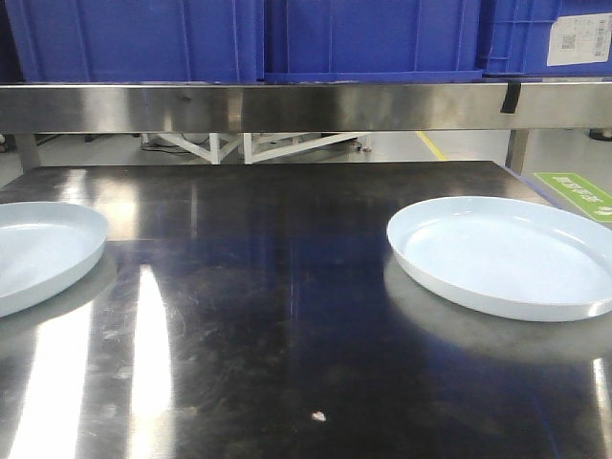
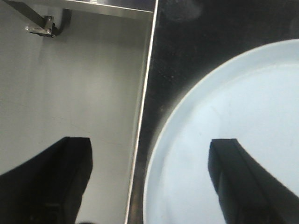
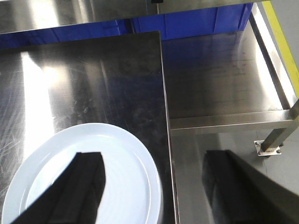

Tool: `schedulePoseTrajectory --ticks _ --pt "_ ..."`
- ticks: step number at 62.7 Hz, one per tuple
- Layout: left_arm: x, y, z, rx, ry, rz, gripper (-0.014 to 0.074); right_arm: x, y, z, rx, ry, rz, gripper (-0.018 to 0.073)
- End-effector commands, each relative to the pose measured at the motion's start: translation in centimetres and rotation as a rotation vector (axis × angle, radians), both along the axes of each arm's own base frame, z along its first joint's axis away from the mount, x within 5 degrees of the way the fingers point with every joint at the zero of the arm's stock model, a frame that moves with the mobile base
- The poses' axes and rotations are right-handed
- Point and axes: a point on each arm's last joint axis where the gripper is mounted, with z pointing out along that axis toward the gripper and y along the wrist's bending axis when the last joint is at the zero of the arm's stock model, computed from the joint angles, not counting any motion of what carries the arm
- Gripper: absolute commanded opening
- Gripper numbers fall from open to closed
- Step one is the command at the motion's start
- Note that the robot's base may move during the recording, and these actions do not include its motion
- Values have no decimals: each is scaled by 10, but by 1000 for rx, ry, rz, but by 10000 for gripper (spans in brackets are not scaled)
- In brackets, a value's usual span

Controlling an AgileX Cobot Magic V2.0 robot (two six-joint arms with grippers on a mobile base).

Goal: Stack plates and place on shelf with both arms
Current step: 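Lower the left gripper onto the rim of the plate nearest it and grasp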

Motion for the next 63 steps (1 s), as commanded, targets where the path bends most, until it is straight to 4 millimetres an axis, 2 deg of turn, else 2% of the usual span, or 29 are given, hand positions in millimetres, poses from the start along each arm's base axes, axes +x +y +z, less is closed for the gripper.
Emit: schedulePoseTrajectory --ticks 1,14,26,32,41,43,50,63 --pt "7 1 16 1 -91 10 545 3 -2 20 -8 -113 -4 552" --pt "9 1 3 -1 -36 10 540 3 -1 20 -8 -106 -4 552" --pt "10 1 3 -1 -34 10 493 3 -1 20 -8 -106 -4 552" --pt "10 1 3 -4 -35 12 375 3 -1 20 -8 -106 -4 552" --pt "12 1 6 -6 -41 14 69 3 -1 20 -8 -106 -4 552" --pt "13 1 10 -7 -45 15 108 3 -1 20 -8 -107 -4 552" --pt "17 0 21 -27 -55 26 88 3 -1 20 -8 -108 -4 552" --pt "23 -5 54 -83 -124 38 89 3 -2 21 -8 -118 -5 552"
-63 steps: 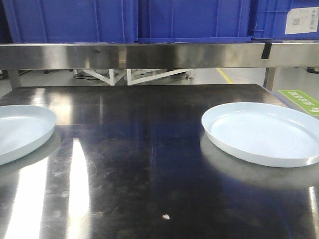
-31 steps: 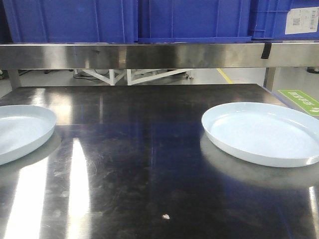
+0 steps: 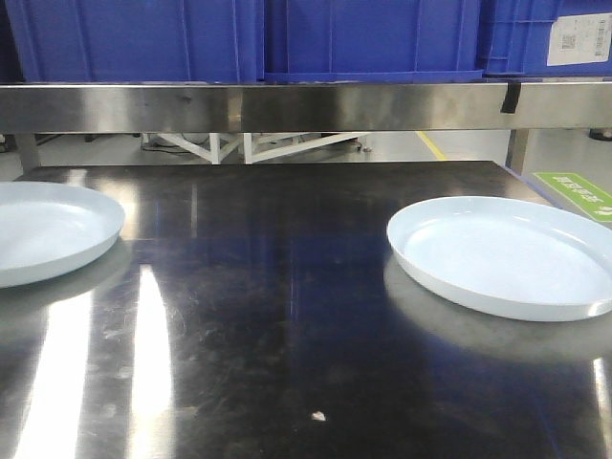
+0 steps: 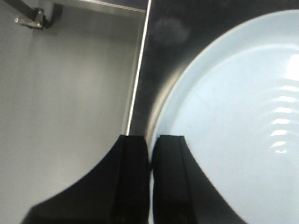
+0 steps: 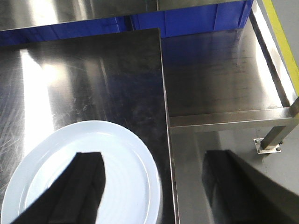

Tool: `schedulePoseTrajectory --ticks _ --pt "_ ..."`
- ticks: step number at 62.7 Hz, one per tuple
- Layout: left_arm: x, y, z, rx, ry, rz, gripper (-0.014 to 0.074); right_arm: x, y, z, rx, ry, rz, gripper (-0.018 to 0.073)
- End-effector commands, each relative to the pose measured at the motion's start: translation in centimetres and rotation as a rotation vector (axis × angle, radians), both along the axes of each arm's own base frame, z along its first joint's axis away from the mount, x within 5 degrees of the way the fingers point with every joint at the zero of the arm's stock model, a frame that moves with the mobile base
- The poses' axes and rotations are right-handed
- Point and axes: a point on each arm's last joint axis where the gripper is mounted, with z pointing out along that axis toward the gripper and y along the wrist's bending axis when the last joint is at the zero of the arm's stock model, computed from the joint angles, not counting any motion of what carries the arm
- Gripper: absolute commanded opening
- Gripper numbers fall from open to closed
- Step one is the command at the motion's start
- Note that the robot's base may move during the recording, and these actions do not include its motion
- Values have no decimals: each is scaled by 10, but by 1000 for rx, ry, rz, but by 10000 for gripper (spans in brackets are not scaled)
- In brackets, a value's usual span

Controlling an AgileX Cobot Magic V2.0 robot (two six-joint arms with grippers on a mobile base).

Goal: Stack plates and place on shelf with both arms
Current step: 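Lower the left gripper onto the rim of the plate nearest it and grasp, then lift the plate with the left gripper and set it down toward table centre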

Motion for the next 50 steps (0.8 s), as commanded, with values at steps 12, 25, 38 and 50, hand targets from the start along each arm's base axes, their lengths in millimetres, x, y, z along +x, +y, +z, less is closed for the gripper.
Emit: schedulePoseTrajectory --ticks 12,25,38,50 --pt "10 -30 69 -108 -218 -54 89 4 -2 22 -8 -129 -5 552" --pt "8 -86 80 -159 -262 -207 89 4 -2 22 -8 -128 -5 552" --pt "-2 -139 78 -182 -275 -354 89 4 -2 22 -8 -128 -5 552" --pt "-6 -166 66 -186 -238 -427 89 4 -2 22 -8 -127 -5 552"
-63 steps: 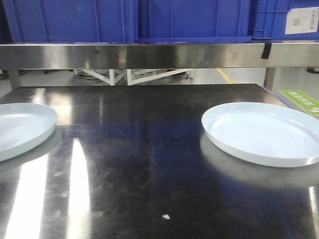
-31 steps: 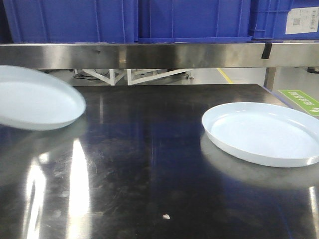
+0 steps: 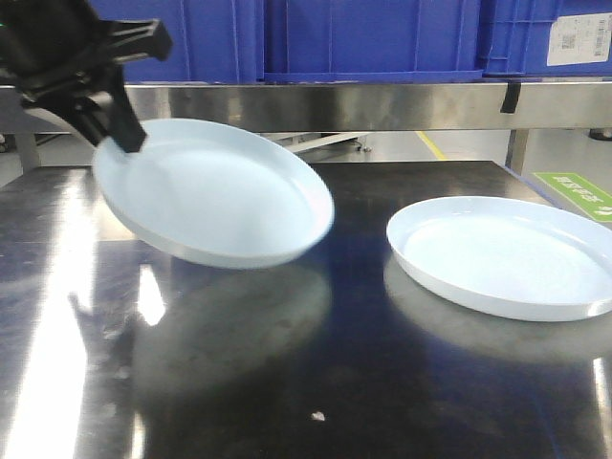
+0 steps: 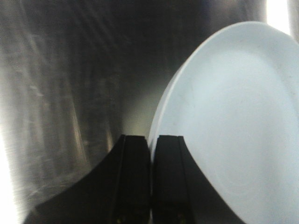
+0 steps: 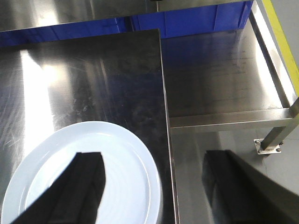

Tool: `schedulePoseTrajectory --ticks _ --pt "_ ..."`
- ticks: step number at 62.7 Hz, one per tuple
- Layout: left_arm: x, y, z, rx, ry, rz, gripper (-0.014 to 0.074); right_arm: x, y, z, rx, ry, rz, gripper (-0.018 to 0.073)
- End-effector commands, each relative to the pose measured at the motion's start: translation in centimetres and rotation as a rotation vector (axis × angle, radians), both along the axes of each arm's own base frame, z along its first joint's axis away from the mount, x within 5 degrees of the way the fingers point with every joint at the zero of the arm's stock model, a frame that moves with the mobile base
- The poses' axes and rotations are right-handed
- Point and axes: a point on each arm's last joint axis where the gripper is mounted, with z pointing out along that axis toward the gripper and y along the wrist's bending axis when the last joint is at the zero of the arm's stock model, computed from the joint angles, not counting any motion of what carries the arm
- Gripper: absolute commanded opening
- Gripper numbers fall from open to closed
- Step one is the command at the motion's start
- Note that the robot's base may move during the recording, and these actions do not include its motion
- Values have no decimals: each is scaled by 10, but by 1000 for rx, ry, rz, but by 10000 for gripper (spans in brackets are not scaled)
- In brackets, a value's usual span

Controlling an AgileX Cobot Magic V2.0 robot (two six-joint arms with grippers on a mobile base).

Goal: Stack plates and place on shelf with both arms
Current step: 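Lift the plate with the left gripper and set it down toward table centre, then open the left gripper and raise it away from the plate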

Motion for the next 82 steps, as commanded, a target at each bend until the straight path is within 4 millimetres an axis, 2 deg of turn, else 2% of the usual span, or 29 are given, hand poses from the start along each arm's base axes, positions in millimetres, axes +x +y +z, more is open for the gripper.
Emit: schedulePoseTrajectory --ticks 1,17,23,30,38,44,61,67,74,77,82 --pt "1 -11 20 -53 -94 -12 89 4 -2 21 -8 -126 -5 552" --pt "3 -14 13 -46 -78 -16 89 4 -2 21 -8 -124 -5 552" --pt "3 -14 13 -44 -79 -17 115 4 -2 21 -8 -125 -5 552" --pt "3 -14 13 -44 -77 -17 230 4 -2 21 -8 -125 -5 552" --pt "3 -14 12 -40 -79 -18 421 4 -2 21 -8 -125 -5 552" --pt "3 -14 12 -40 -79 -18 482 4 -2 21 -8 -125 -5 552" --pt "4 -14 18 -47 -94 -19 461 4 -2 21 -8 -125 -5 552" --pt "5 -15 30 -58 -120 -21 349 4 -2 21 -8 -125 -5 552" --pt "1 -13 54 -89 -192 -20 64 4 -2 21 -8 -125 -5 552" --pt "-1 -12 66 -107 -238 -16 113 4 -2 21 -8 -125 -5 552" --pt "-9 -7 89 -143 -326 -9 93 4 -2 21 -8 -125 -5 552"
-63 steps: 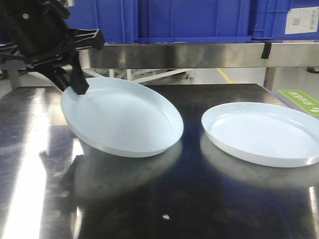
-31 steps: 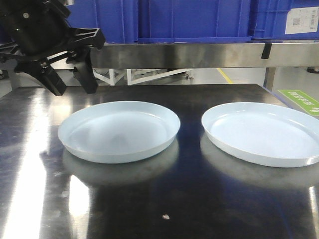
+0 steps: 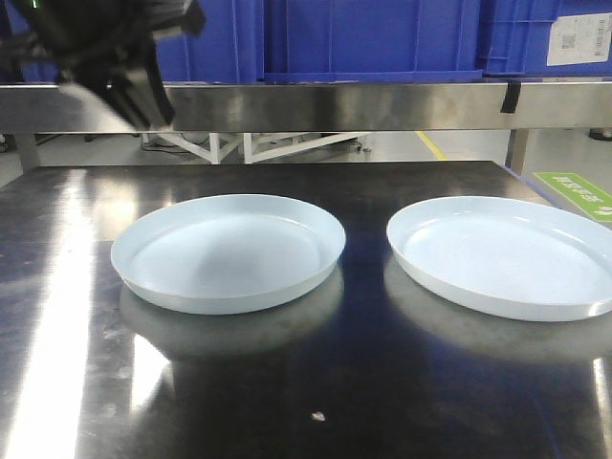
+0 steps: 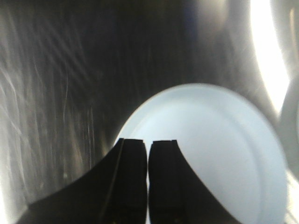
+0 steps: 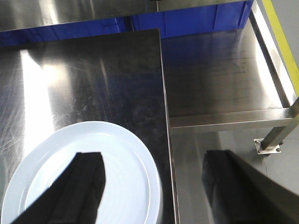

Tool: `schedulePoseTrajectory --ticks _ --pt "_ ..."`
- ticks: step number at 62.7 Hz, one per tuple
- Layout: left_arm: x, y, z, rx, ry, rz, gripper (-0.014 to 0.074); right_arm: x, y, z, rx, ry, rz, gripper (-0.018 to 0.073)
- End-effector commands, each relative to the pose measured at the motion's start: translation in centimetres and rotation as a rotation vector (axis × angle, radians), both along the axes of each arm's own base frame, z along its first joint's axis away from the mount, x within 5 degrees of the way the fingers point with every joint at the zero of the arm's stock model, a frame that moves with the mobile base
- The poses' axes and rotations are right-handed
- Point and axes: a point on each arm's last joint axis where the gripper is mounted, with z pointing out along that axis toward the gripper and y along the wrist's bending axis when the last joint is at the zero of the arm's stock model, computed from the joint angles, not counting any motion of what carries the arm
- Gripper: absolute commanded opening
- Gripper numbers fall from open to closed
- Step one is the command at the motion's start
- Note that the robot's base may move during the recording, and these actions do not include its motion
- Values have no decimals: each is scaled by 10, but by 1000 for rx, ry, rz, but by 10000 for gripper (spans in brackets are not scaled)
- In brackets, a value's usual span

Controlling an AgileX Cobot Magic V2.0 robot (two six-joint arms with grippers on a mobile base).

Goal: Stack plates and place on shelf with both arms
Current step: 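Open the left gripper and raise it away from the plate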

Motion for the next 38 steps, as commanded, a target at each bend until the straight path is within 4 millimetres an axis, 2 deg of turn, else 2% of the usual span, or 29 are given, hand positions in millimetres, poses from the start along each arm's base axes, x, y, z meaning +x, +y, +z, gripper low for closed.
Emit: schedulePoseTrajectory --ticks 1,12,18,25,32,38 --pt "-14 4 60 -108 -231 15 89 4 -2 21 -8 -125 -5 552" --pt "-37 34 106 -183 -392 92 90 4 -2 22 -8 -129 -5 552" --pt "-52 60 127 -201 -479 157 90 4 -2 22 -8 -129 -5 552" --pt "-79 97 150 -209 -594 265 90 4 -2 22 -8 -129 -5 552" --pt "-104 130 159 -182 -662 383 90 4 -2 22 -8 -129 -5 552" --pt "-124 151 157 -92 -704 459 90 4 -2 22 -8 -129 -5 552"
